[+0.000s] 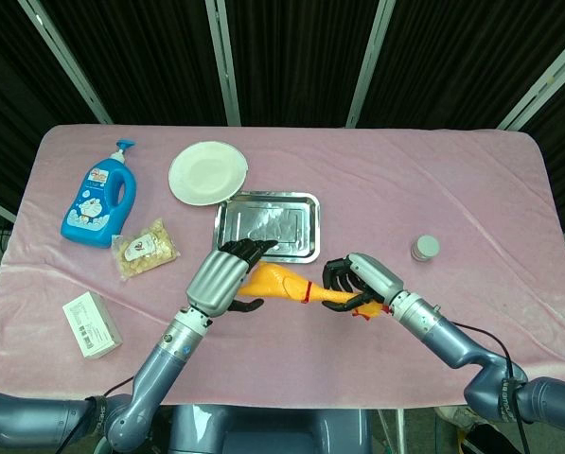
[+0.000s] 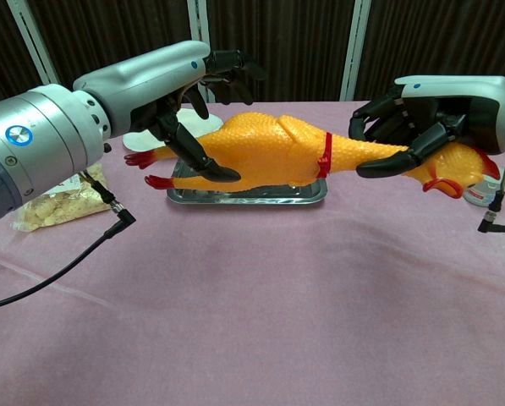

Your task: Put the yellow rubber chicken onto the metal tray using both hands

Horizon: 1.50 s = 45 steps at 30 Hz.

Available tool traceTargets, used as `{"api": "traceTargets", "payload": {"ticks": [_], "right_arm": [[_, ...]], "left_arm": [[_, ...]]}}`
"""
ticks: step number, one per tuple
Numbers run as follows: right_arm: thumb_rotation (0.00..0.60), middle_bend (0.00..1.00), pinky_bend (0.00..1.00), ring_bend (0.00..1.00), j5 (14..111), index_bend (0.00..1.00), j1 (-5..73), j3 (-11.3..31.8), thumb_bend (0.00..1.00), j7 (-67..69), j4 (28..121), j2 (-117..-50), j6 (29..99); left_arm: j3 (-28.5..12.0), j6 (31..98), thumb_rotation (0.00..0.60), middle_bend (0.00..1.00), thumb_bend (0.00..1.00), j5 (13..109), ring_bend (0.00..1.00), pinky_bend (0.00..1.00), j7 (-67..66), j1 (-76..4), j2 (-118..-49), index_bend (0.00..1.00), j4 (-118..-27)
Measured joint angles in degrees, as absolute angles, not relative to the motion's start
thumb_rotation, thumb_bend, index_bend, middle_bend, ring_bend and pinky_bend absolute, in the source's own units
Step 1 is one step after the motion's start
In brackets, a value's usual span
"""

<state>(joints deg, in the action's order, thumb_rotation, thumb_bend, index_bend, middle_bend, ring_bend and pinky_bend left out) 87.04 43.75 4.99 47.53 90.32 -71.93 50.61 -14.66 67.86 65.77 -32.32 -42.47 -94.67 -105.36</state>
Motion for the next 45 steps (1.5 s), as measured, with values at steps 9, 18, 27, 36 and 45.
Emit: {"api": "traceTargets", "payload": {"ticks": [9,18,27,36,45], "right_arm": [[0.600,0.73,0.91,0.75,86.79,0.97,43.90,5.22,0.51,47.74,89.98,-72.11,50.44],[0.600,0.73,0.91,0.75,87.09,0.98,44.02,5.14,0.52,47.36,90.70,-72.43,50.46],[0.600,0.73,0.91,0.75,87.11,0.98,43.77,4.97,0.52,46.40,91.87,-71.82,50.73],[0.600,0.73,0.91,0.75,86.88,0.98,43.89,5.04,0.52,46.38,91.91,-72.01,50.48],[0.600,0.73,0.91,0.75,86.09,0.98,44.05,5.40,0.52,46.28,91.09,-72.16,49.95]], "left_arm": [[-14.32,68.46,0.600,0.23,0.04,65.82,0.19,0.29,-31.74,-42.39,-94.56,0.17,-105.28],[-14.34,69.56,0.600,0.51,0.33,65.90,0.42,0.43,-31.35,-42.66,-96.92,0.43,-103.83],[-14.35,71.43,0.600,0.84,0.64,67.01,0.72,0.69,-31.71,-42.86,-99.07,0.76,-102.66],[-14.76,71.58,0.600,0.90,0.62,67.47,0.79,0.73,-29.92,-42.71,-99.28,0.80,-102.22],[-14.34,70.83,0.596,0.24,0.05,66.58,0.21,0.32,-29.83,-42.26,-97.56,0.16,-103.45]]}}
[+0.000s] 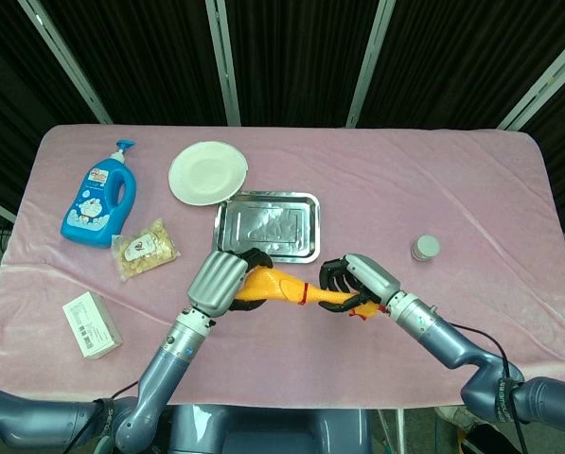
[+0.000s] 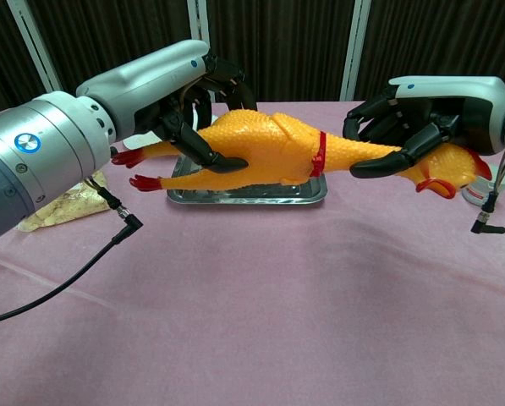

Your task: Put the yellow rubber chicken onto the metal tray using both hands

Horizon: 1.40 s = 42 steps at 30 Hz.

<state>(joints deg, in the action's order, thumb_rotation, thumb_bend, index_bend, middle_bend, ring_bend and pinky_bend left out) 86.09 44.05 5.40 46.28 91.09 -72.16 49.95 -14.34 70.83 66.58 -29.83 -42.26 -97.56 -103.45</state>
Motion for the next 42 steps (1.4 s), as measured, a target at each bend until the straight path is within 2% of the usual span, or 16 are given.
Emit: {"api": "traceTargets", "payload": {"ticks": [4,12,20,23,26,28,31,34,37,42], "right_arm": [[0.600,0.73,0.91,0.75,85.79,0.98,44.08,5.56,0.52,46.13,90.73,-72.35,49.87],[0.600,0.73,0.91,0.75,85.25,0.98,44.03,5.74,0.53,46.20,90.31,-72.34,49.52],[0.600,0.73,0.91,0.75,85.75,0.98,44.00,5.69,0.53,46.30,90.91,-72.13,49.66],[0.600,0.73,0.91,0.75,85.88,0.98,43.96,5.70,0.53,46.21,91.19,-71.97,49.79],[0.600,0.73,0.91,0.75,85.99,0.98,43.91,5.63,0.53,45.84,91.54,-71.86,49.85],[0.600,0.73,0.91,0.75,86.05,0.98,43.86,5.53,0.53,45.37,91.68,-71.82,49.87],[0.600,0.73,0.91,0.75,85.87,0.99,43.75,5.44,0.53,44.64,91.79,-71.83,49.85],[0.600,0.73,0.91,0.75,85.60,0.99,43.73,5.41,0.53,44.35,91.83,-71.87,49.59],[0.600,0.73,0.91,0.75,85.49,0.99,43.75,5.39,0.53,44.23,91.89,-72.00,49.38],[0.600,0.73,0.91,0.75,85.56,0.99,43.82,5.36,0.53,44.10,92.12,-72.07,49.16]], "left_arm": [[-14.60,70.55,0.568,0.20,0.04,66.08,0.18,0.30,-28.96,-42.15,-97.17,0.11,-103.52],[-14.67,70.31,0.560,0.20,0.04,66.01,0.18,0.29,-28.33,-42.09,-96.67,0.12,-103.45],[-14.50,70.07,0.560,0.25,0.04,65.45,0.20,0.30,-28.64,-42.23,-96.94,0.20,-103.30],[-14.51,69.74,0.563,0.29,0.08,65.00,0.23,0.32,-28.94,-42.43,-97.05,0.24,-103.48],[-14.58,69.60,0.563,0.40,0.26,64.68,0.34,0.41,-29.19,-42.66,-97.39,0.33,-103.58],[-14.69,69.72,0.563,0.54,0.41,64.63,0.47,0.53,-29.01,-42.70,-97.67,0.45,-103.67],[-14.82,70.30,0.596,0.75,0.61,65.30,0.66,0.72,-28.04,-42.60,-98.16,0.64,-103.60],[-14.93,70.75,0.600,0.85,0.70,66.08,0.74,0.80,-26.93,-42.44,-98.45,0.74,-103.32],[-14.97,71.29,0.600,0.91,0.72,67.17,0.79,0.84,-26.25,-42.33,-98.80,0.80,-102.54],[-15.02,71.30,0.600,0.95,0.72,67.60,0.83,0.86,-25.72,-42.34,-99.00,0.84,-102.44]]}}
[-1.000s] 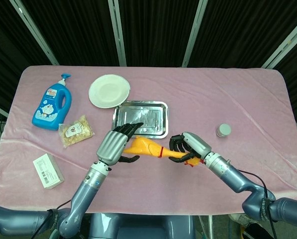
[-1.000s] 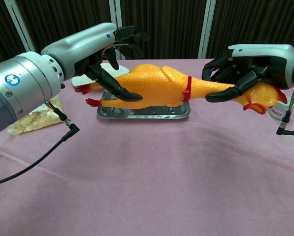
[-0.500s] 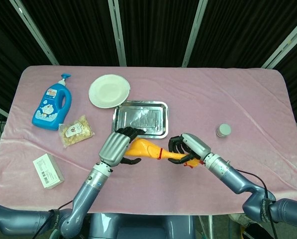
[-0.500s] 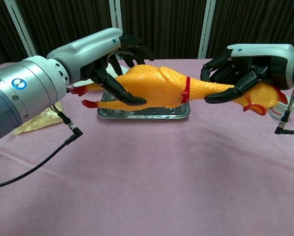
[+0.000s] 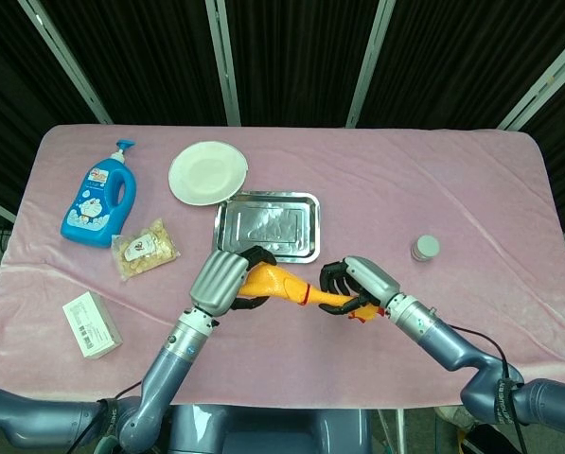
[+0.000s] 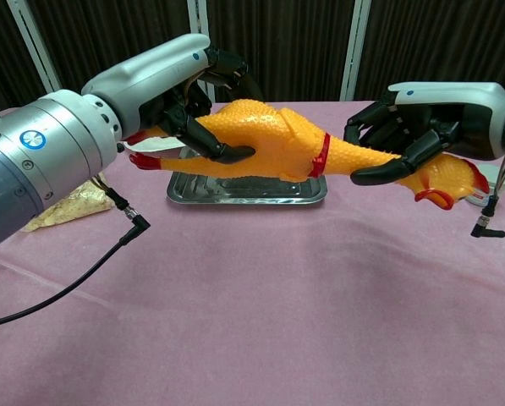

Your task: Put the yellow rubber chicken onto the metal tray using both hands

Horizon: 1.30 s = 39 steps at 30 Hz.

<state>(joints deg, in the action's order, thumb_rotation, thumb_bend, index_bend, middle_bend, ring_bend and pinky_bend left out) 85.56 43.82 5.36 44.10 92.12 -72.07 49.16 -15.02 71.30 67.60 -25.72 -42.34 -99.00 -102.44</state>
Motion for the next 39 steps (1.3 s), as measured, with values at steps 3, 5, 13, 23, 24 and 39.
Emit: {"api": "traceTargets", "payload": {"ticks": [3,5,13,23,24,39], "right_arm": [[0.600,0.73,0.91,0.75,85.48,0.99,43.74,5.38,0.53,44.07,92.21,-71.96,49.18],[0.600,0.73,0.91,0.75,85.39,0.99,43.70,5.41,0.53,44.07,92.22,-71.89,49.18],[0.600,0.73,0.91,0.75,85.20,0.99,43.32,5.36,0.53,44.03,92.08,-71.40,49.26],[0.600,0.73,0.91,0.75,85.62,0.99,42.77,5.09,0.53,44.55,91.96,-71.10,49.80],[0.600,0.73,0.91,0.75,85.66,0.99,42.74,5.09,0.53,44.64,91.93,-71.07,49.84],[0.600,0.73,0.91,0.75,85.56,0.99,42.36,5.15,0.53,46.47,90.03,-71.48,50.12]], "left_arm": [[-15.17,71.08,0.600,0.93,0.72,67.33,0.82,0.86,-25.57,-42.35,-98.91,0.82,-102.54],[-15.11,70.83,0.600,0.87,0.66,67.12,0.77,0.82,-25.55,-42.33,-98.70,0.74,-102.65],[-14.67,69.90,0.593,0.43,0.07,66.17,0.37,0.50,-25.53,-41.97,-96.85,0.21,-104.09],[-14.60,69.99,0.457,0.00,0.00,66.56,0.00,0.18,-23.71,-41.12,-94.80,0.00,-105.23],[-14.60,70.11,0.458,0.00,0.00,66.72,0.00,0.17,-23.62,-41.06,-94.72,0.00,-105.25],[-13.36,72.31,0.460,0.00,0.00,71.05,0.00,0.16,-21.89,-38.77,-89.98,0.00,-107.70]]}}
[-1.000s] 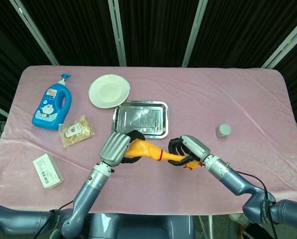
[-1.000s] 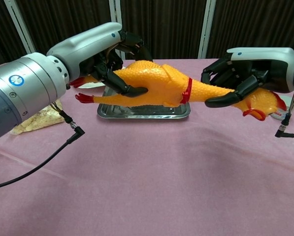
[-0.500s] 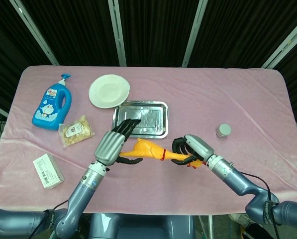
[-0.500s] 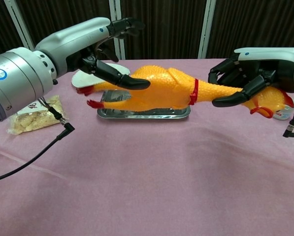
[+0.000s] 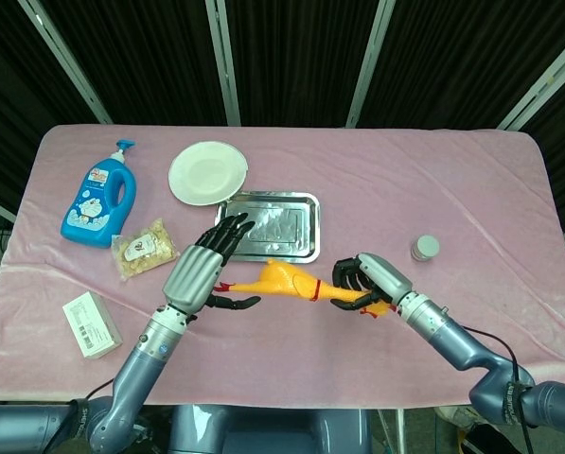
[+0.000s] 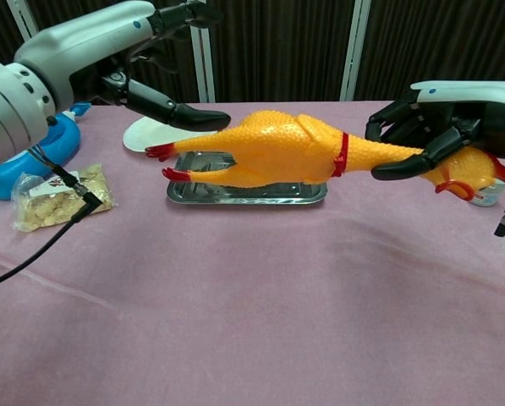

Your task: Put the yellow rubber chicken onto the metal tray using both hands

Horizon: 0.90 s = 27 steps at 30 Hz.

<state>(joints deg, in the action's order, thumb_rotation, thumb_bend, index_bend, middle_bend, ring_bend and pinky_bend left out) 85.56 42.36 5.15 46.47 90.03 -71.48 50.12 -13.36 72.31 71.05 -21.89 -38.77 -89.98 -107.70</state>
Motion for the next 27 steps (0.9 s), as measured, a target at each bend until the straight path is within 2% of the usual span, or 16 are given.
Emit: {"api": "traceTargets", "payload": {"ticks": [7,14,20,27], "right_arm": [[0.600,0.73,0.91,0.75,82.43,0.99,43.81,7.11,0.53,47.28,86.15,-73.79,47.80],[0.600,0.73,0.91,0.75,77.05,0.99,47.50,10.66,0.53,46.25,78.74,-78.80,42.92],[0.600,0.73,0.91,0.75,70.43,0.99,51.74,14.07,0.53,41.82,71.46,-84.27,37.81],[0.600,0.73,0.91,0.75,66.12,0.99,54.68,15.74,0.53,37.99,65.60,-88.31,33.65]], "left_arm": [[-11.22,74.80,0.461,0.00,0.00,73.97,0.00,0.14,-19.38,-35.37,-85.23,0.00,-110.12],[-9.07,77.81,0.468,0.01,0.00,76.71,0.00,0.14,-15.89,-30.90,-78.14,0.00,-112.12],[-7.77,79.35,0.469,0.01,0.00,78.76,0.00,0.14,-9.04,-27.78,-73.45,0.00,-111.18],[-7.66,80.33,0.469,0.01,0.00,78.29,0.00,0.14,-6.29,-25.44,-70.62,0.00,-108.99]]}}
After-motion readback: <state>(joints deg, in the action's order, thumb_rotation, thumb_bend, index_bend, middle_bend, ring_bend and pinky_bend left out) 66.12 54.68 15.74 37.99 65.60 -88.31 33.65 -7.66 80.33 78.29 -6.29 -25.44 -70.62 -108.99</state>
